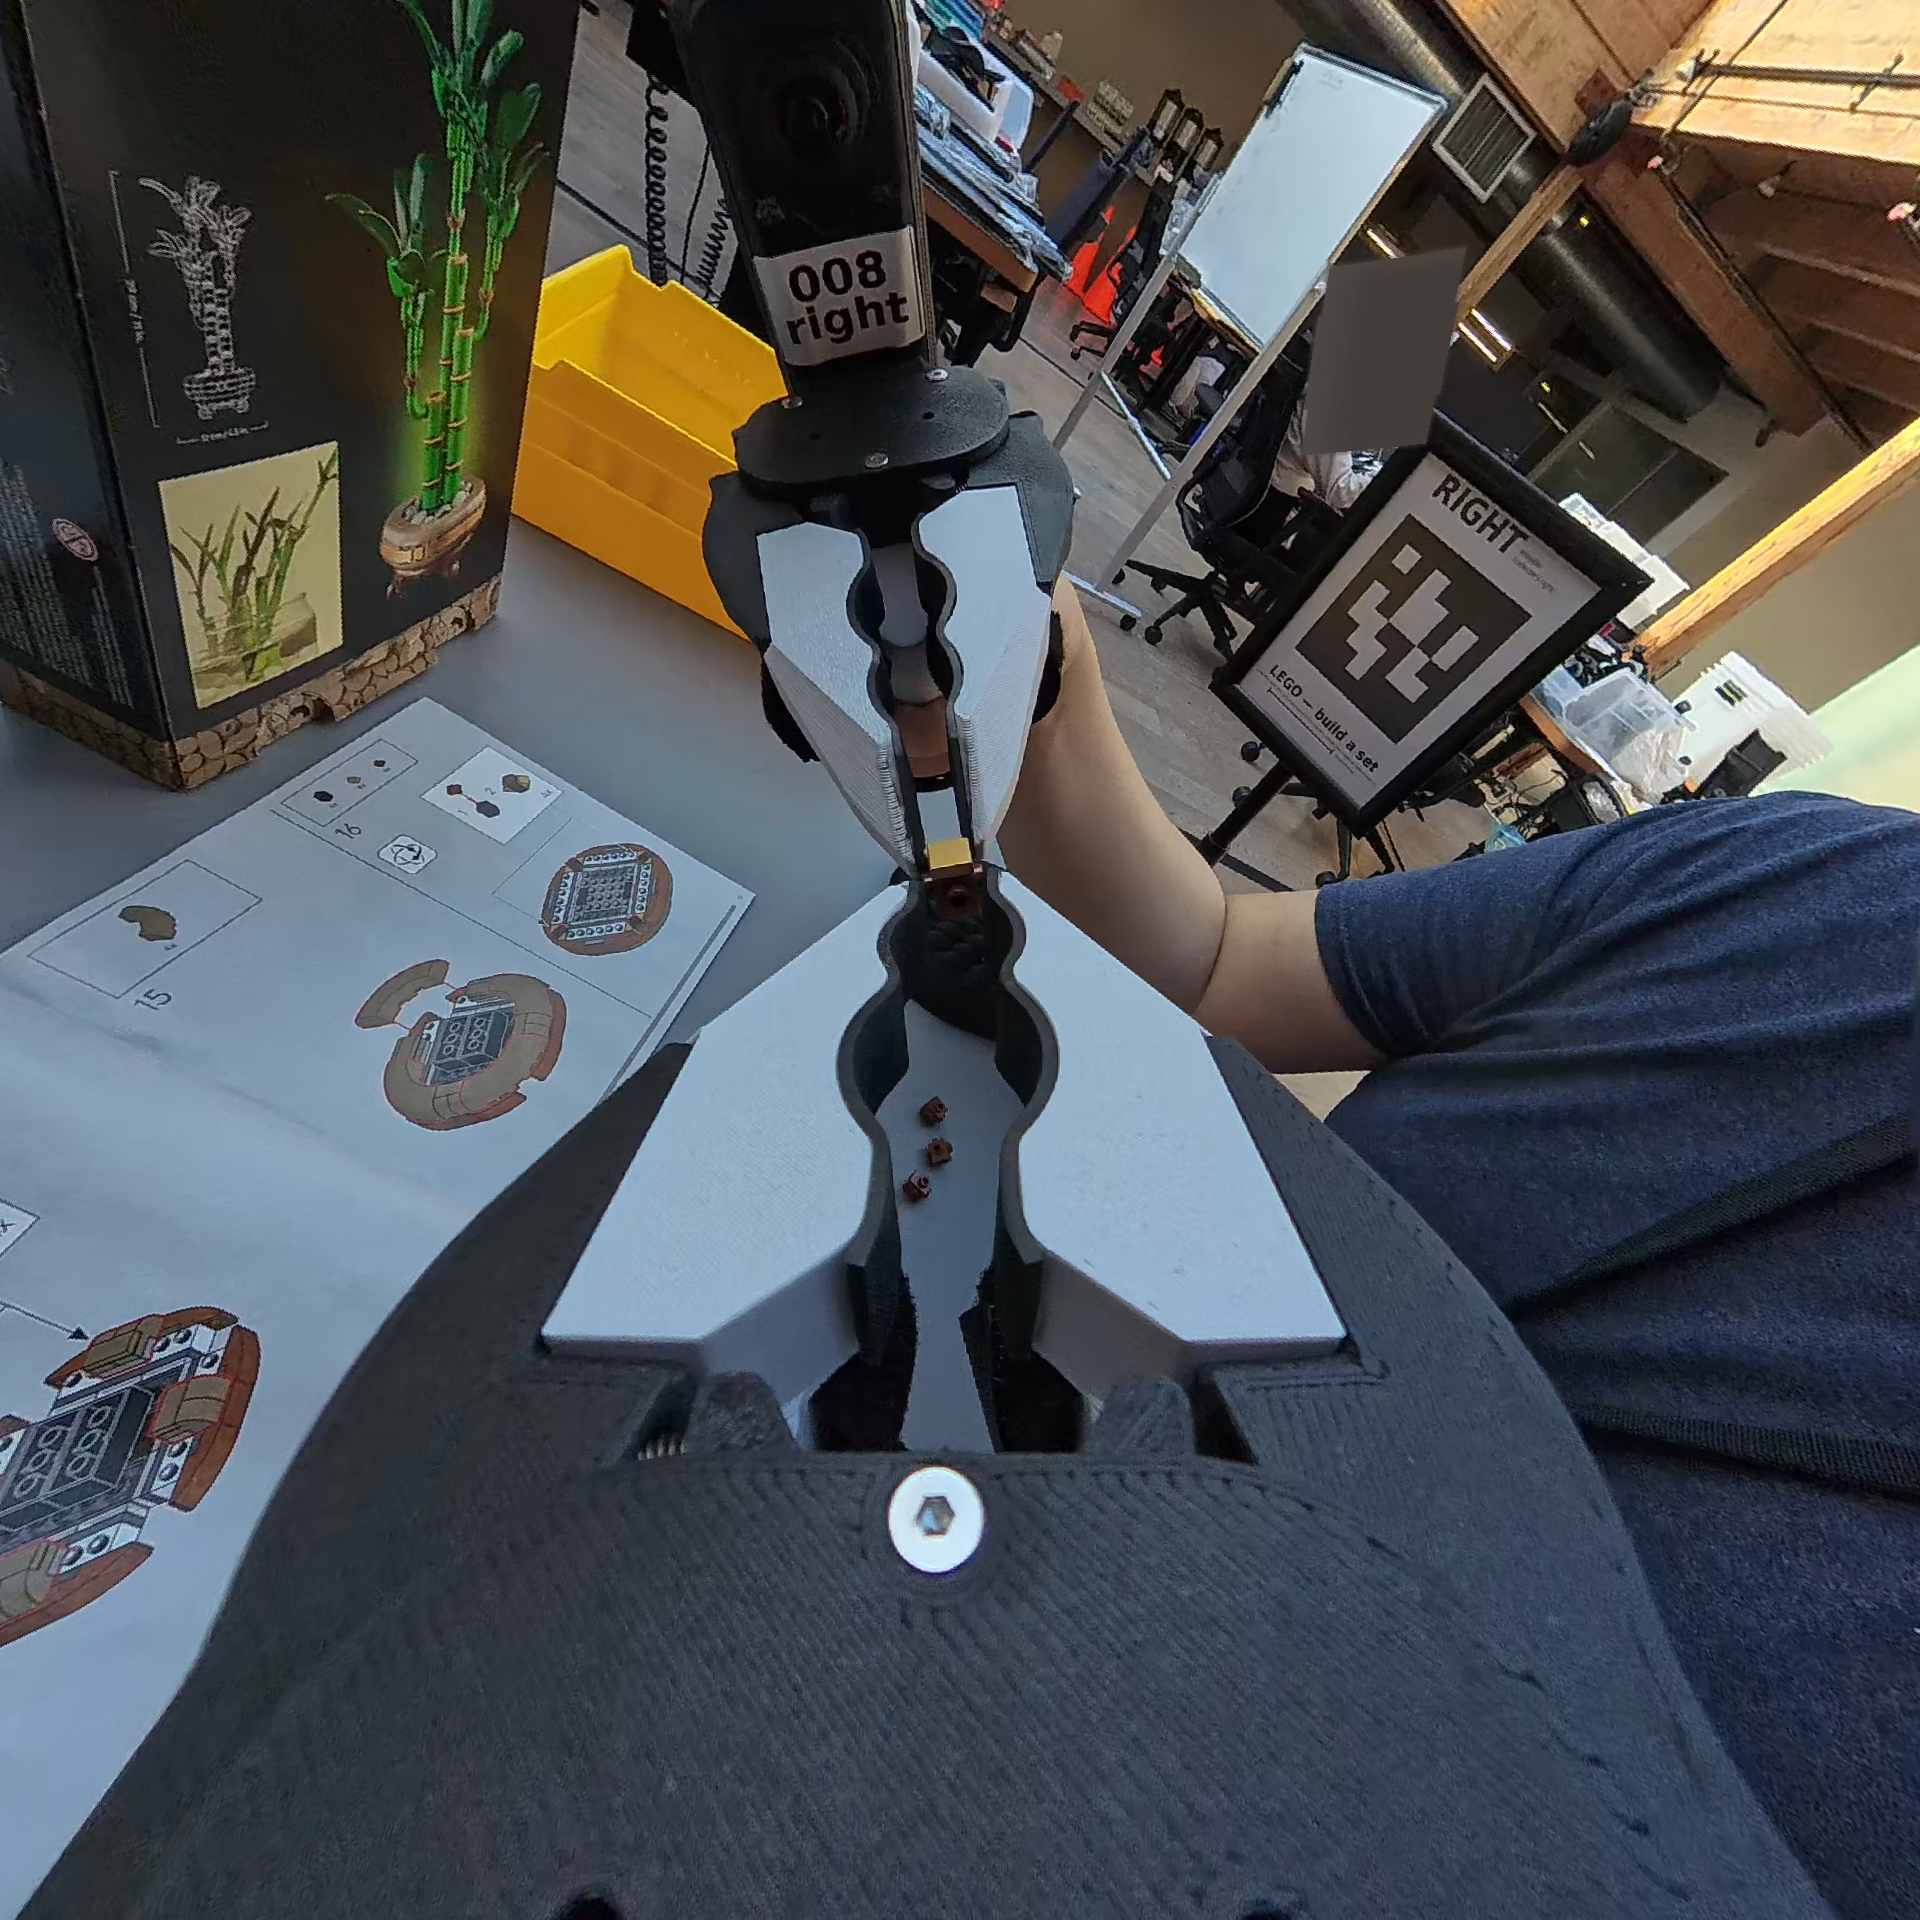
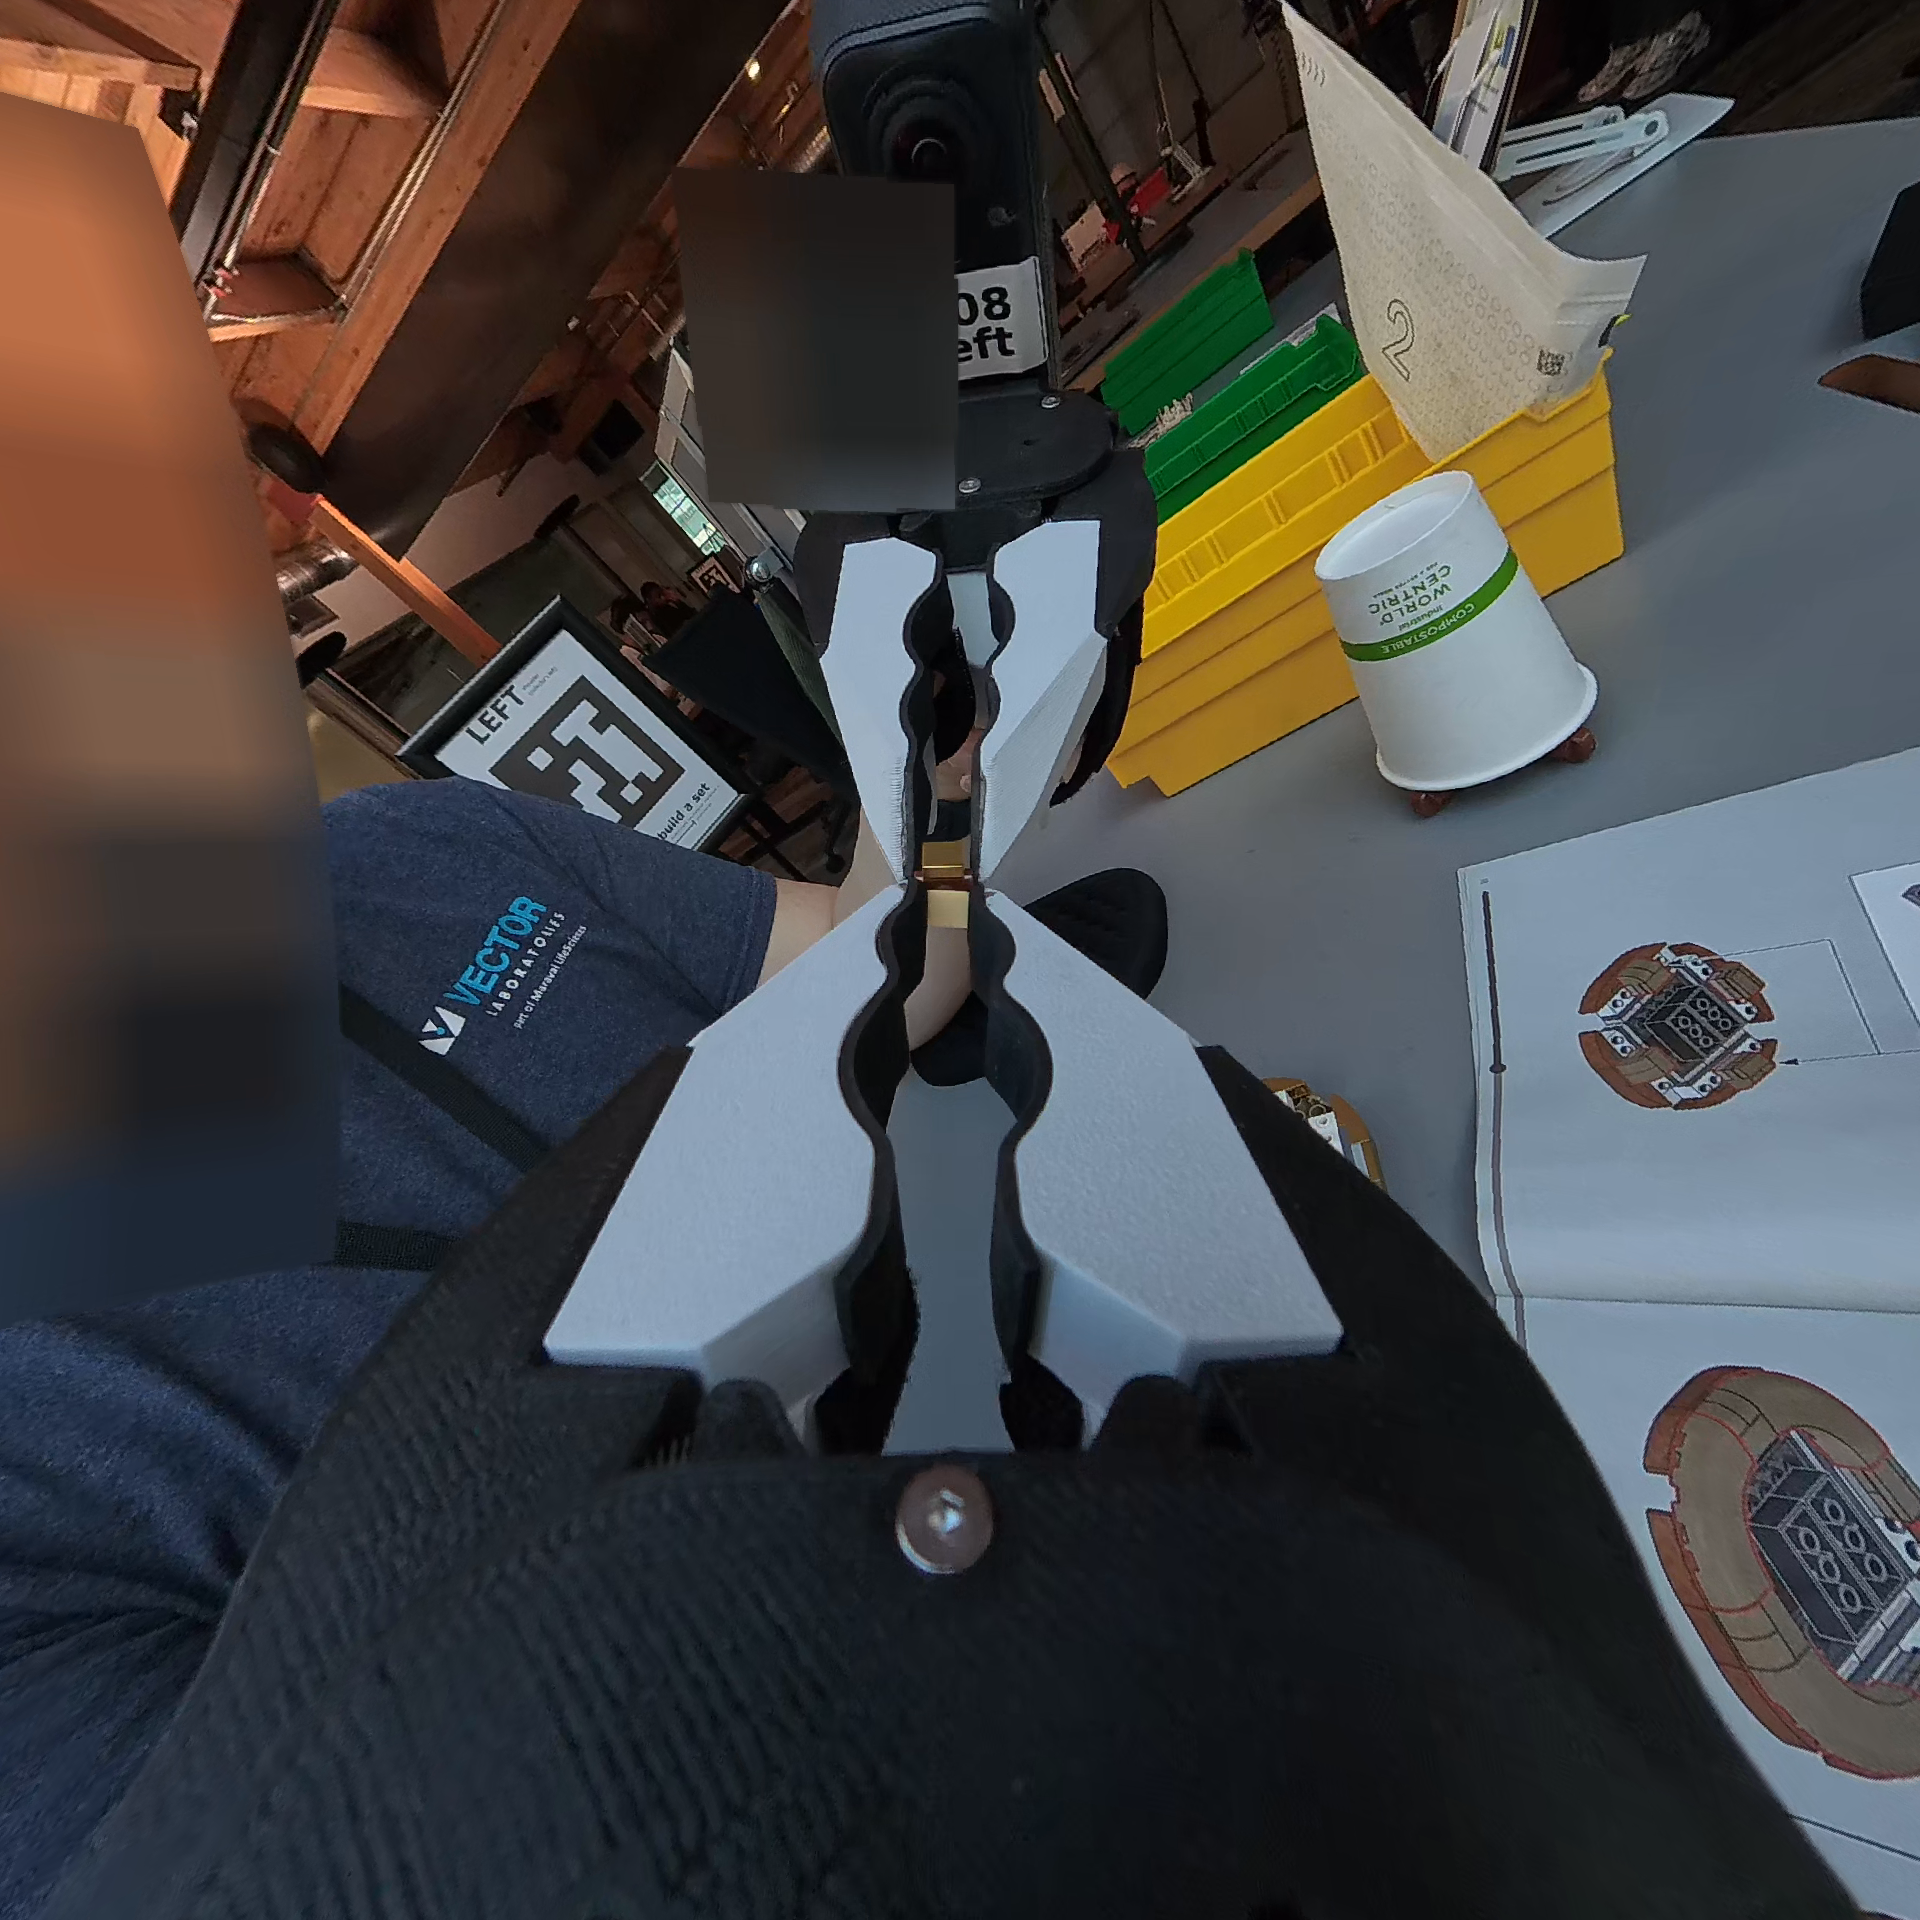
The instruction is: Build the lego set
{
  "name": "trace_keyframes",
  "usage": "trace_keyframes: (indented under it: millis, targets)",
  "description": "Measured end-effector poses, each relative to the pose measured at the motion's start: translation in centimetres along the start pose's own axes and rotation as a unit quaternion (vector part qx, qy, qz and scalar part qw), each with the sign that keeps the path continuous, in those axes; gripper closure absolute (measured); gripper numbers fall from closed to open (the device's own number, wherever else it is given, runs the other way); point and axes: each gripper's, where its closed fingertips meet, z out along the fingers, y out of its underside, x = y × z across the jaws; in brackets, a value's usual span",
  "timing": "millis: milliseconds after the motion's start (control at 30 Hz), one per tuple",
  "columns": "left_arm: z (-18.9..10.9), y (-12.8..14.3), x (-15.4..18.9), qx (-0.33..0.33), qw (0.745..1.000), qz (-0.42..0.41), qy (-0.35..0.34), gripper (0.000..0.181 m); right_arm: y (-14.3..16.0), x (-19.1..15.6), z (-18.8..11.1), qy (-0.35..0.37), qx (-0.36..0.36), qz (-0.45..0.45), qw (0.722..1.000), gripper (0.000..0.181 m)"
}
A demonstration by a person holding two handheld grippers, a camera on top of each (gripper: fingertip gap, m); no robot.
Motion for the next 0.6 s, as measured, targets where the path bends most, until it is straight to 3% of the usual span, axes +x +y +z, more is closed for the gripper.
trace_keyframes:
  millis: [600]
  targets:
    - [-0.03,0.55,-0.38,-0.011,1.0,-0.022,0.009,0.173,0.25,0.39,0.18,-0.013,0.001,0.022,1.0,0.175]
